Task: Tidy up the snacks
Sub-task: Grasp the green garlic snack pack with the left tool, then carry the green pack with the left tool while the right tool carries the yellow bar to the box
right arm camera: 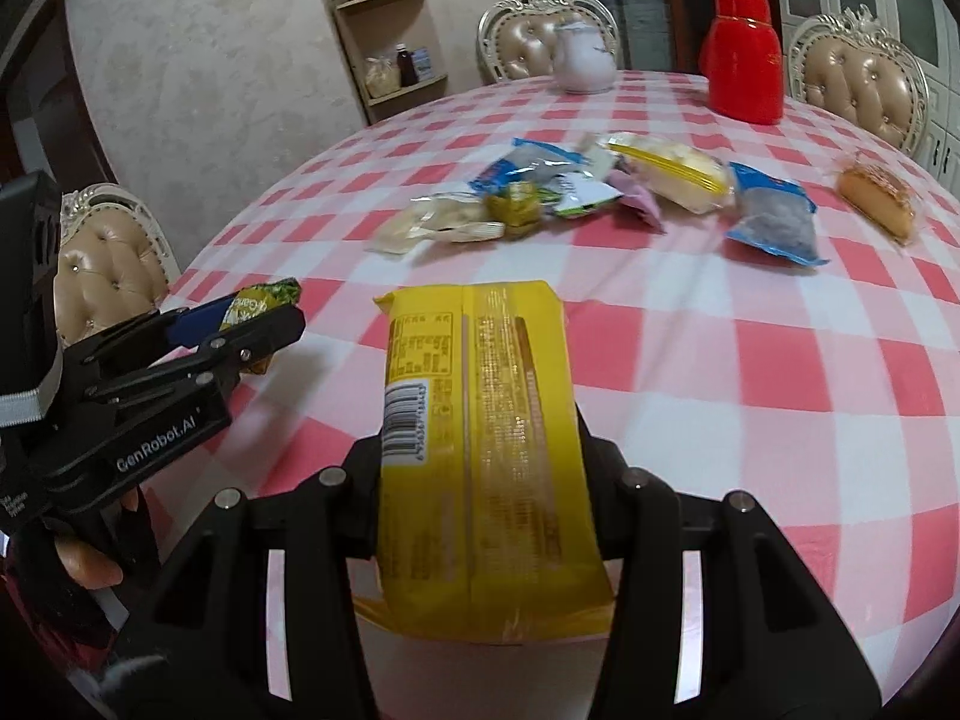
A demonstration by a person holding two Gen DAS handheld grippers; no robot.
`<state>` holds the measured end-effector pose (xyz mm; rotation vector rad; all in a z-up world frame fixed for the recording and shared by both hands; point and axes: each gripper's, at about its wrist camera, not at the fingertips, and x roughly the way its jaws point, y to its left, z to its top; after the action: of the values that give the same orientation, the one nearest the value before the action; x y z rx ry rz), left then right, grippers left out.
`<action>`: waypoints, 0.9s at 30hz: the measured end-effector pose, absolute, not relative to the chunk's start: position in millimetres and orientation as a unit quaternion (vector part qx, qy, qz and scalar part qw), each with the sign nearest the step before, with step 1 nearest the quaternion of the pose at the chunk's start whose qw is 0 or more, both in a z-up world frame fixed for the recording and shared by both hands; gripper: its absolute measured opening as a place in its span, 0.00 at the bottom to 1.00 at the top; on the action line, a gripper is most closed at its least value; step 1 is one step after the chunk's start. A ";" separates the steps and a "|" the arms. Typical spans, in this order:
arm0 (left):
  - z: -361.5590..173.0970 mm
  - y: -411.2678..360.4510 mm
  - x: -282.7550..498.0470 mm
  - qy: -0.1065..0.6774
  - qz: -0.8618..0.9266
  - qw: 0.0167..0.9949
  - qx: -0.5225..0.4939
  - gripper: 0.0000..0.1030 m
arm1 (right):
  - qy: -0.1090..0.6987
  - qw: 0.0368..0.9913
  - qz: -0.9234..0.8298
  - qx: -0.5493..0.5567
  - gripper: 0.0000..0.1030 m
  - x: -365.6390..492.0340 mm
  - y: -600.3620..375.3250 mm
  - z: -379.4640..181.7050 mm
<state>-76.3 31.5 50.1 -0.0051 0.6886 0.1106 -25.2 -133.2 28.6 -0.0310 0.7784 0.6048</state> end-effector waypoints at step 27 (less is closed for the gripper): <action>49.2 169.0 -202.8 0.340 0.189 0.921 -0.019 0.38 | 0.353 0.832 0.420 -0.084 0.49 -103.2 17.6 31.9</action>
<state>-202.8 169.0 49.2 -0.0398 0.6984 0.3889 -103.2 17.6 31.9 -0.1790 0.7481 0.8897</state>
